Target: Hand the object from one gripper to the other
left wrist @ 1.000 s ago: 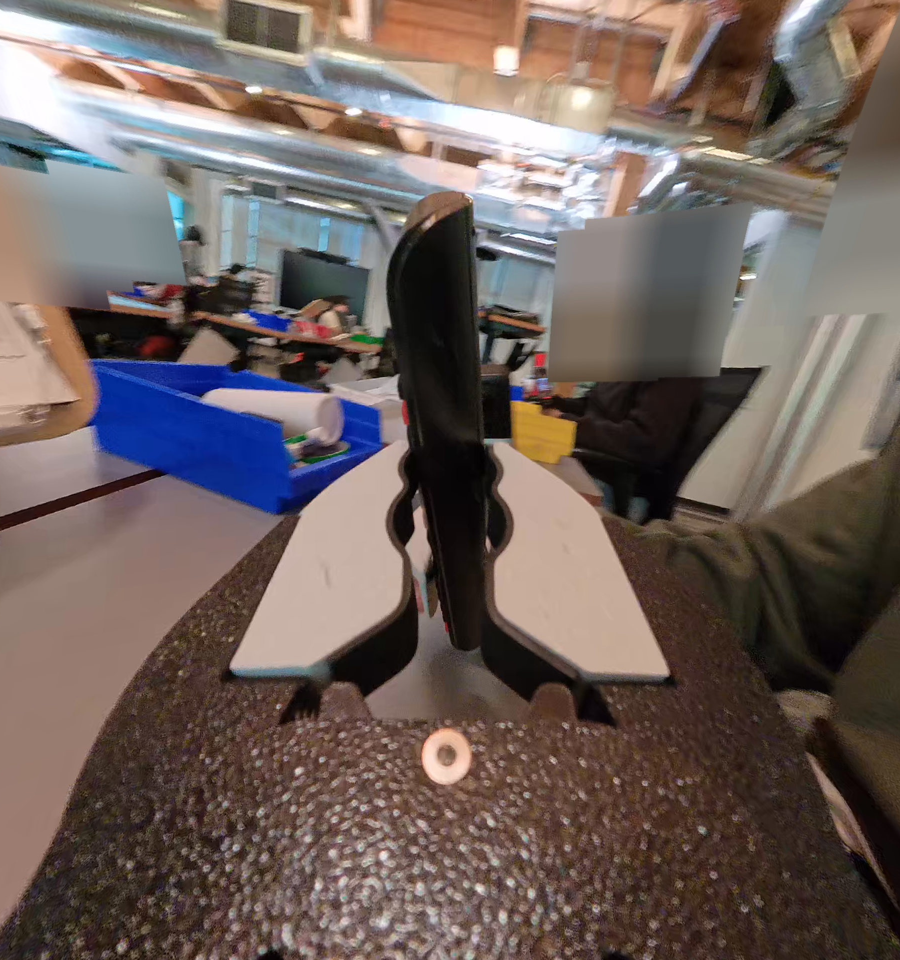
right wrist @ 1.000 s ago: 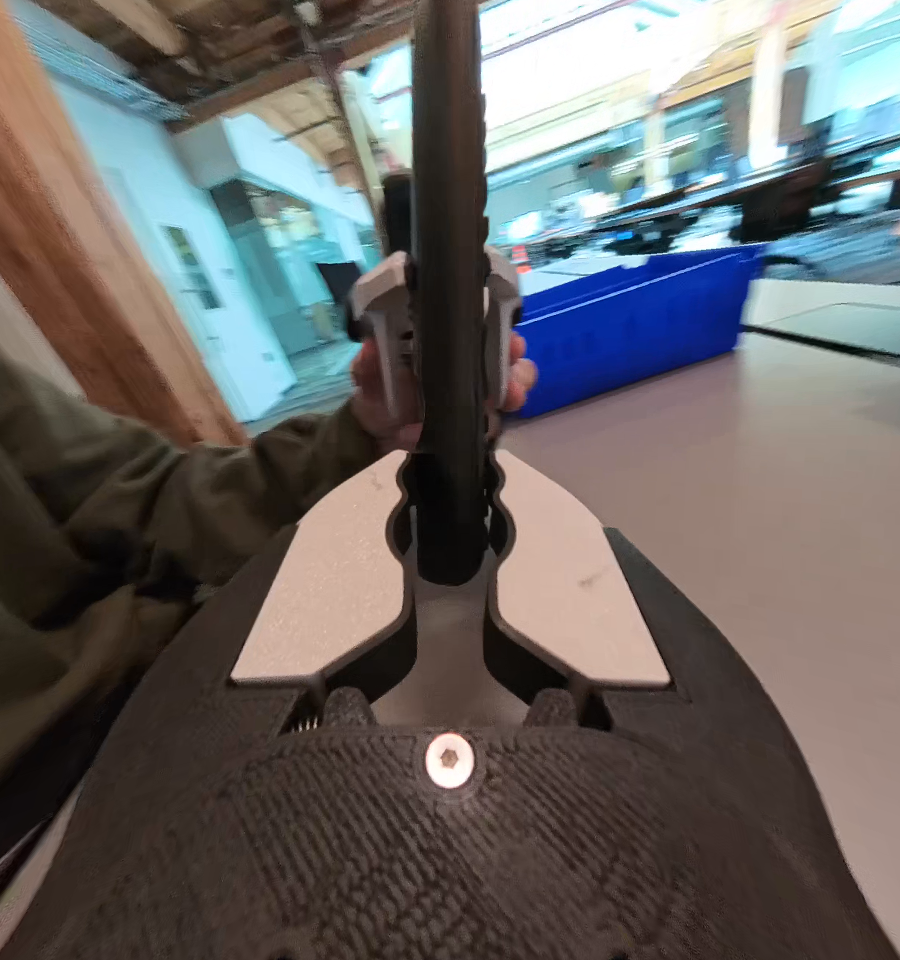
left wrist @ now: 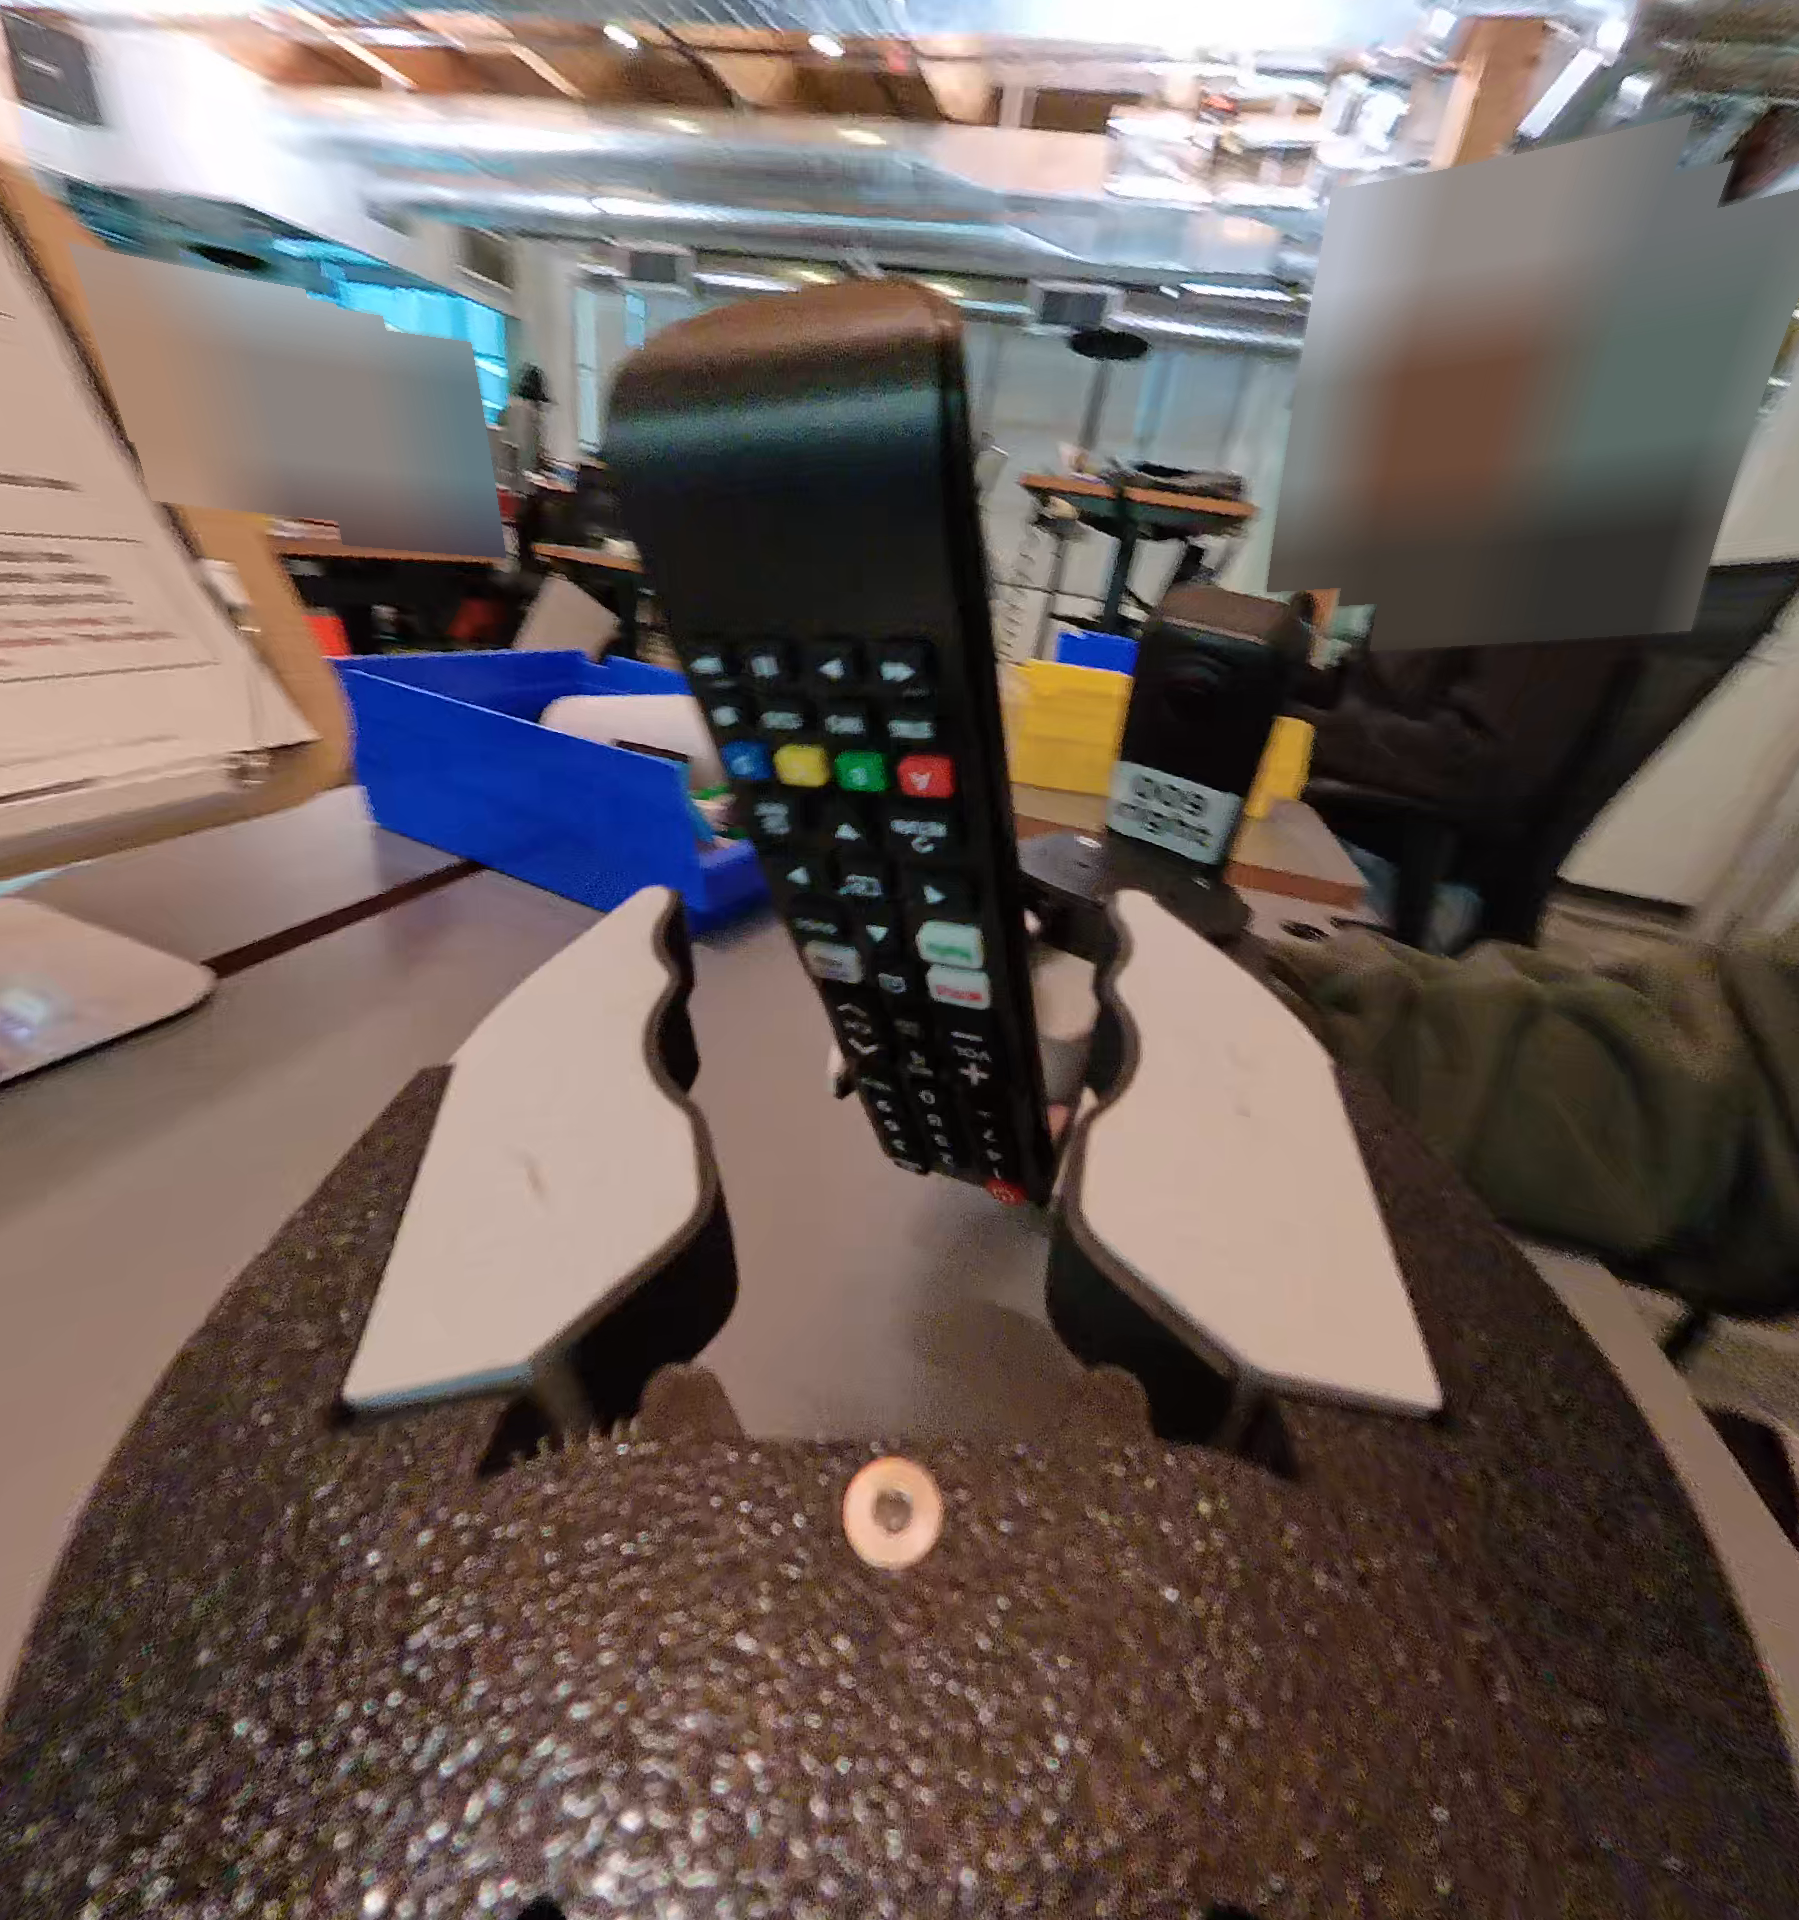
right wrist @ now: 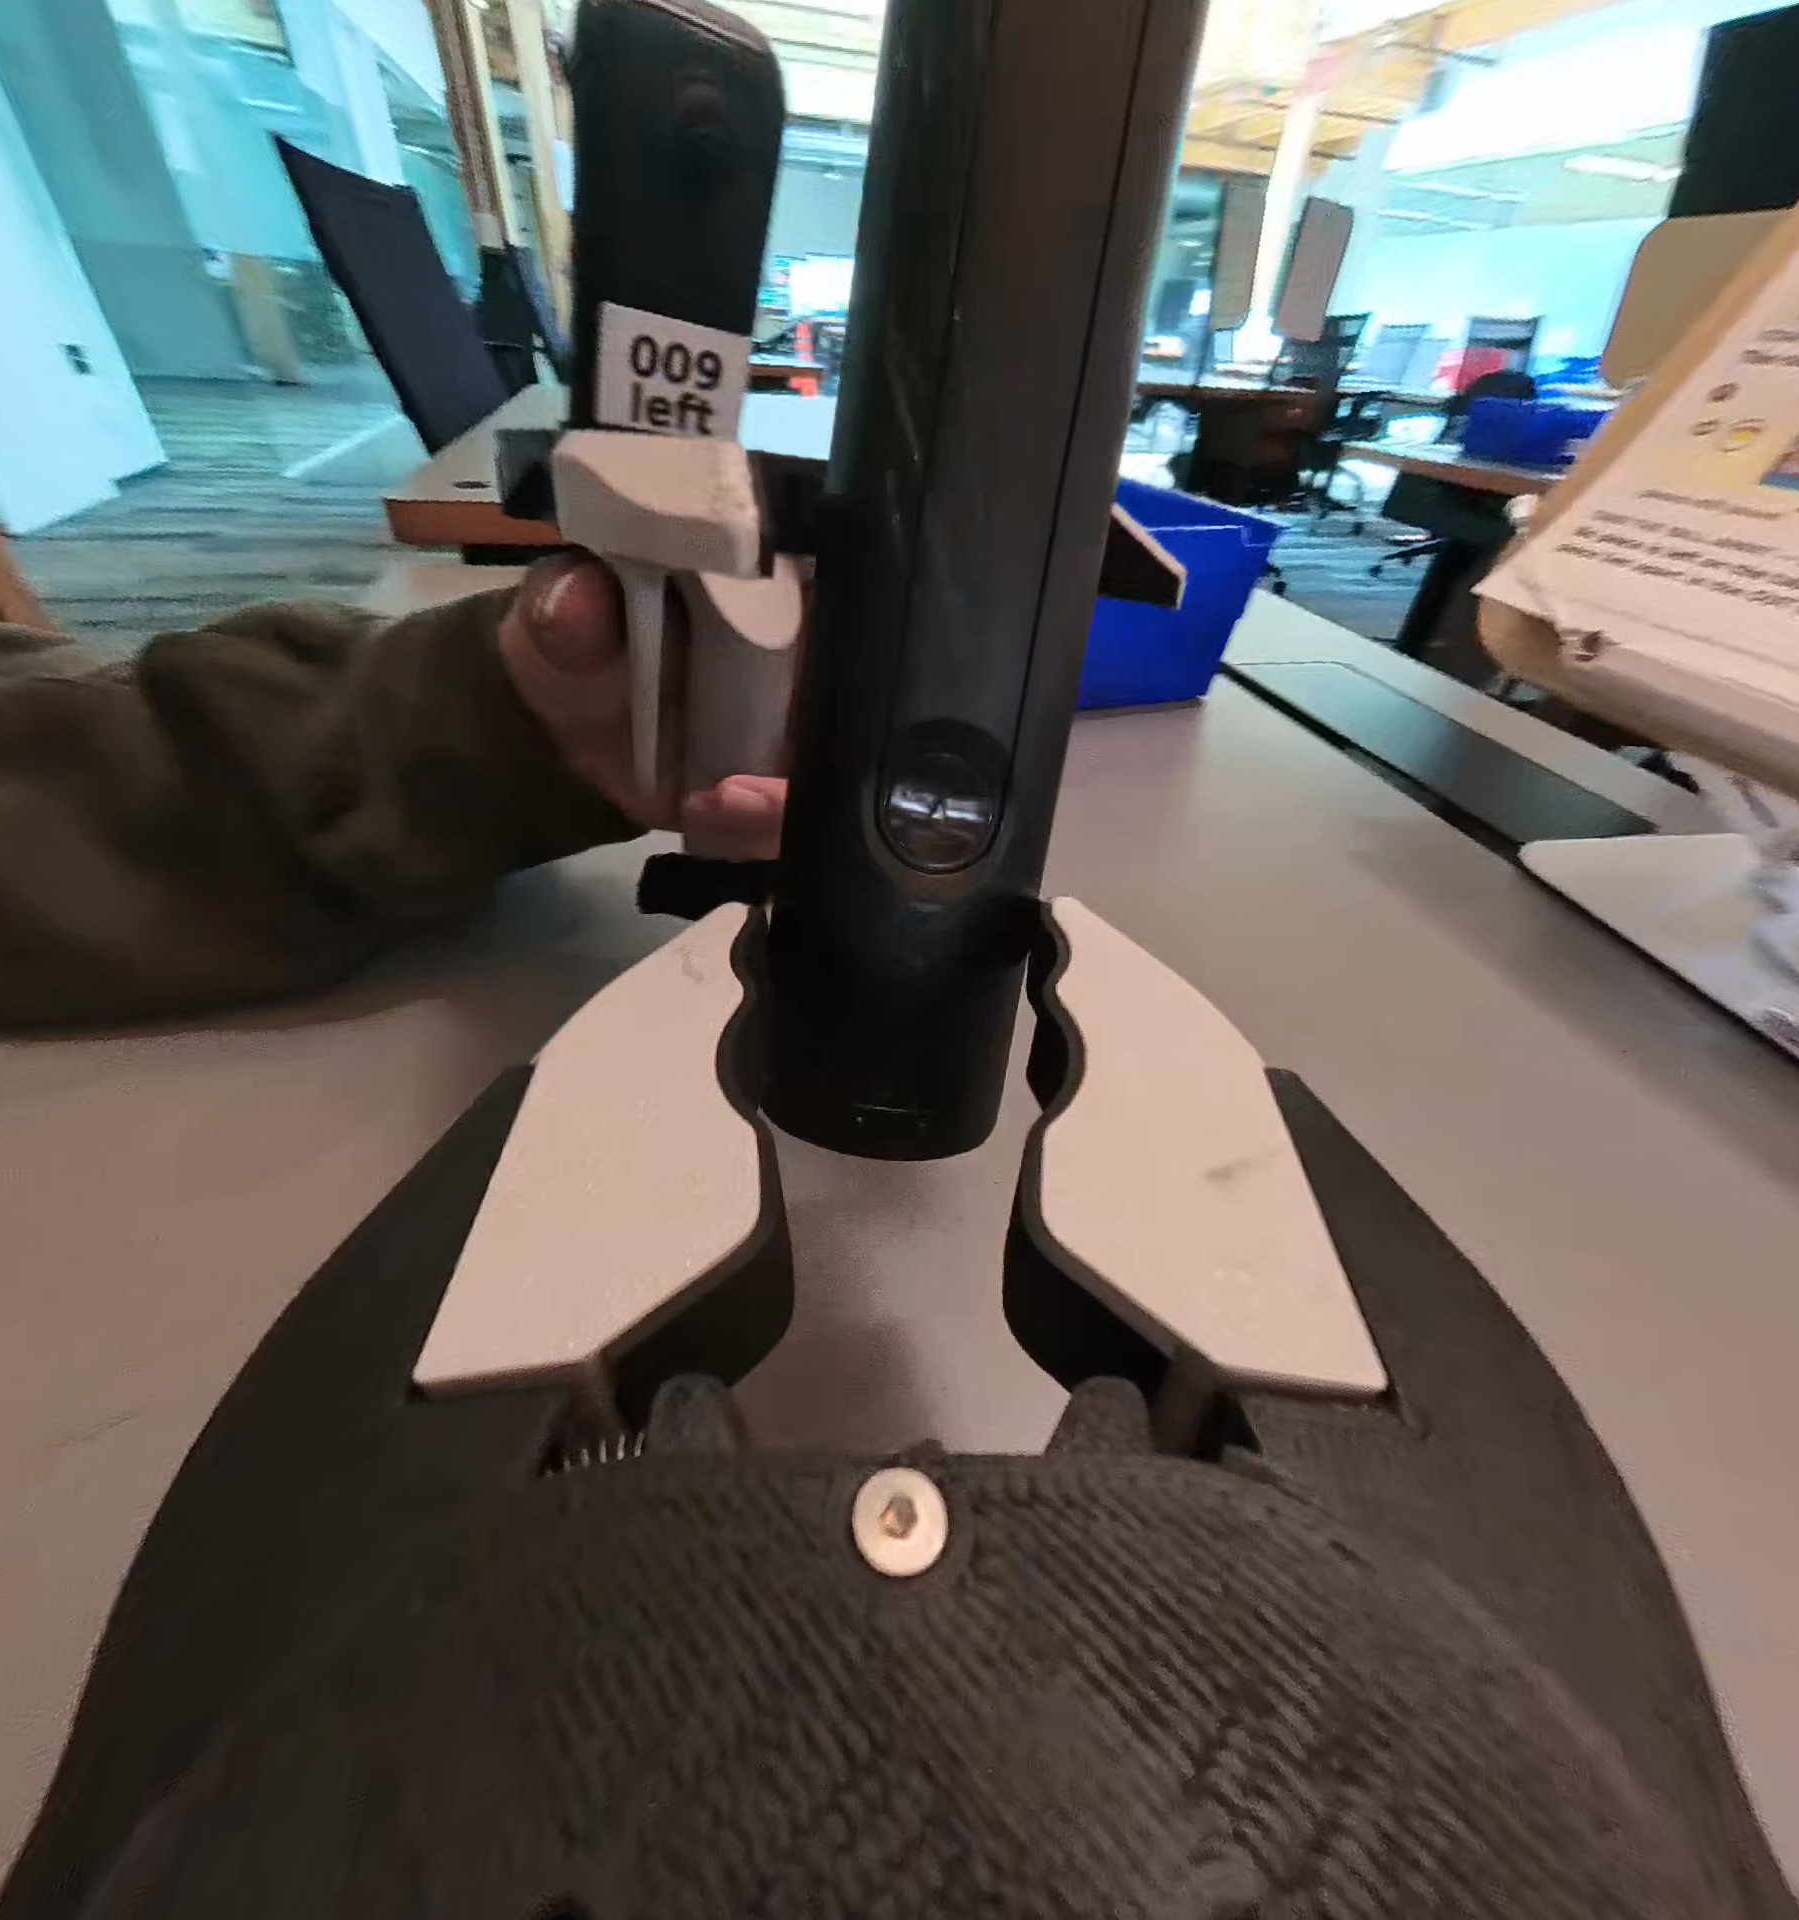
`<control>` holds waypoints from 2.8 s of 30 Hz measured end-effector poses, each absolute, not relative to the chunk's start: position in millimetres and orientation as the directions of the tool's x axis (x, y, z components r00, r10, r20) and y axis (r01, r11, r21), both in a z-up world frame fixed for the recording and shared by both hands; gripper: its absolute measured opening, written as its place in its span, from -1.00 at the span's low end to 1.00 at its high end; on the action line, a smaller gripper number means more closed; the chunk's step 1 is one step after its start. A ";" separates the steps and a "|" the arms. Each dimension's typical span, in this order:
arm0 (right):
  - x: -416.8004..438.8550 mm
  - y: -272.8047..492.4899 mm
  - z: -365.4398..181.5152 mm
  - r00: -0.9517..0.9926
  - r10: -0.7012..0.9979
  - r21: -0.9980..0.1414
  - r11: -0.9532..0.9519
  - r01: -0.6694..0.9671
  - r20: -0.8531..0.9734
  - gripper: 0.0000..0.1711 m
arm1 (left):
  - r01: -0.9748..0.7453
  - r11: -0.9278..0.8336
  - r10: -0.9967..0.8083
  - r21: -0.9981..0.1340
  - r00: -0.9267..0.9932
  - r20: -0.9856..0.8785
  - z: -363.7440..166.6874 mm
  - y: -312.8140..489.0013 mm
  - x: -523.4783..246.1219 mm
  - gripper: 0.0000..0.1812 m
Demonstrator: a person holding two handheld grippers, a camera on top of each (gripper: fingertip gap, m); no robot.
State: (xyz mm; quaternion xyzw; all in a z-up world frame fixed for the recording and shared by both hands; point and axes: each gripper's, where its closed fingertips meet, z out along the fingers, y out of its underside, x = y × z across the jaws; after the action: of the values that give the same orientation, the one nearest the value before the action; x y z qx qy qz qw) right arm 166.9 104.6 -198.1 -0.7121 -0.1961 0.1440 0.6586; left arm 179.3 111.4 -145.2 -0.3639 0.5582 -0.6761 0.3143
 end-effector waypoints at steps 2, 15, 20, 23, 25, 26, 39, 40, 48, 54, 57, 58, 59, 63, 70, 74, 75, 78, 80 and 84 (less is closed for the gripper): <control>157.6 99.8 -198.8 0.841 0.540 -0.995 -0.070 0.064 0.016 -0.44 | 0.017 -0.171 -0.794 -0.985 -0.594 0.128 -145.5 104.4 173.3 -0.28; 180.1 105.9 -203.2 0.877 0.297 -0.922 0.041 0.384 0.378 -0.40 | 0.035 -0.400 -0.877 -0.916 -0.305 0.371 -140.1 146.2 195.6 -0.41; 189.8 112.5 -196.0 0.788 0.090 -0.793 0.056 0.606 0.609 -0.60 | -0.044 -0.607 -0.748 -0.793 -0.306 0.589 -151.9 141.0 204.0 -0.41; 199.6 111.2 -191.9 0.775 0.043 -0.776 0.024 0.630 0.631 -0.70 | -0.040 -0.645 -0.714 -0.763 -0.323 0.621 -154.0 138.7 206.4 -0.41; 200.8 108.8 -184.9 0.803 0.070 -0.806 0.031 0.591 0.592 -0.71 | -0.034 -0.633 -0.700 -0.774 -0.401 0.590 -145.5 134.1 202.6 -0.40; 199.6 107.3 -180.9 0.837 0.103 -0.843 0.049 0.535 0.537 -0.71 | -0.018 -0.605 -0.706 -0.796 -0.450 0.547 -139.4 130.5 198.8 -0.38; 189.5 58.2 -192.1 0.782 0.608 -0.974 -0.060 0.219 0.139 -0.72 | -0.003 0.097 -0.818 -0.995 -0.570 -0.078 -158.5 126.6 149.3 -0.39; 186.5 58.4 -194.4 0.774 0.620 -0.973 -0.071 0.220 0.130 -0.72 | -0.022 0.096 -0.787 -0.995 -0.614 -0.062 -162.2 119.5 146.1 -0.55; 203.3 60.0 -166.1 0.820 0.573 -0.998 0.046 -0.052 -0.016 -0.64 | -0.086 -0.144 -0.702 -0.986 -0.693 0.163 -151.8 110.5 150.8 -0.75; 237.8 65.7 -140.6 0.854 0.463 -0.922 0.167 -0.349 -0.239 -0.26 | 0.006 -0.459 -0.709 -0.889 -0.605 0.362 -129.8 135.7 169.6 -0.75; 243.1 73.9 -144.2 0.853 0.420 -0.894 0.178 -0.411 -0.309 -0.19 | 0.106 -0.591 -0.681 -0.800 -0.598 0.424 -117.0 145.2 172.0 -0.75; 239.8 76.9 -144.9 0.837 0.431 -0.879 0.174 -0.444 -0.338 -0.20 | 0.138 -0.621 -0.674 -0.771 -0.596 0.436 -114.6 146.5 173.0 -0.76; 233.3 79.1 -143.5 0.810 0.461 -0.860 0.170 -0.481 -0.362 -0.22 | 0.164 -0.645 -0.669 -0.746 -0.593 0.448 -113.8 146.6 174.6 -0.75; 210.4 87.3 -138.0 0.746 0.520 -0.793 0.194 -0.578 -0.416 -0.43 | 0.182 -0.702 -0.627 -0.688 -0.616 0.477 -119.2 133.0 182.9 -0.75; 208.8 89.0 -141.2 0.758 0.498 -0.776 0.237 -0.585 -0.420 -0.76 | 0.172 -0.644 -0.666 -0.746 -0.605 0.436 -132.2 105.6 194.9 -0.76; 208.4 88.2 -139.1 0.762 0.515 -0.820 0.179 -0.544 -0.393 -0.79 | 0.145 -0.625 -0.657 -0.767 -0.629 0.417 -132.9 102.8 193.7 -0.74; 208.9 87.8 -139.2 0.761 0.518 -0.830 0.162 -0.535 -0.390 -0.79 | 0.110 -0.617 -0.648 -0.779 -0.633 0.424 -135.4 102.1 194.6 -0.73; 212.2 86.2 -144.7 0.789 0.502 -0.888 0.082 -0.452 -0.355 -0.80 | 0.024 -0.462 -0.716 -0.887 -0.600 0.357 -148.8 106.4 193.9 -0.63; 217.1 85.2 -156.2 0.828 0.462 -0.935 -0.008 -0.355 -0.319 -0.81 | 0.019 -0.306 -0.806 -0.952 -0.537 0.249 -151.4 118.8 188.3 -0.48; 220.5 81.5 -177.2 0.887 0.410 -0.975 -0.153 -0.162 -0.212 -0.81 | 0.041 -0.043 -0.883 -0.998 -0.469 0.019 -151.0 126.7 177.1 -0.48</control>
State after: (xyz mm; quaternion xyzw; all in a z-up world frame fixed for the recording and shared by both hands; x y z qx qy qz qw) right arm 220.5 81.5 -177.2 -0.7261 -0.0856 0.2217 0.6452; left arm 177.1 126.7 -151.0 -0.3600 0.5850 -0.6262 0.3689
